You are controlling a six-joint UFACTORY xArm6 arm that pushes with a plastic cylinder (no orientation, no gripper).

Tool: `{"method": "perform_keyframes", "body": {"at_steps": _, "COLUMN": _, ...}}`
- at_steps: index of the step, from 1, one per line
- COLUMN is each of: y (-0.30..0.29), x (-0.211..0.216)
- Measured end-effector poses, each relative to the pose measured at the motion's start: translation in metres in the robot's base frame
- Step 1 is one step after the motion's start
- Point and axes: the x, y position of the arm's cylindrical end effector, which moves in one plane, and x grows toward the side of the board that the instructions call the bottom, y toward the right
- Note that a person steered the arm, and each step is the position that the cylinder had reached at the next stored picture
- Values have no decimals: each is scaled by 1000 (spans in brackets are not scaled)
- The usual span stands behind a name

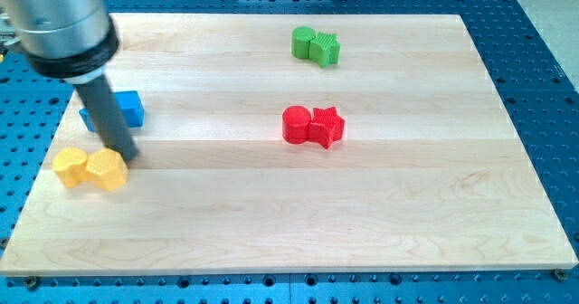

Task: Push the blue cube to the top left of the board

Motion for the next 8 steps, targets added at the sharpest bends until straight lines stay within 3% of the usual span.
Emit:
{"method": "perform_keyframes", "body": {"at_steps": 3, "y": 6, "x": -77}}
{"method": "perform_keyframes", "body": {"at_steps": 6, "y": 101, "x": -158}}
{"method": "perform_keyframes", "body": {"at_steps": 8, "y": 101, "x": -204}}
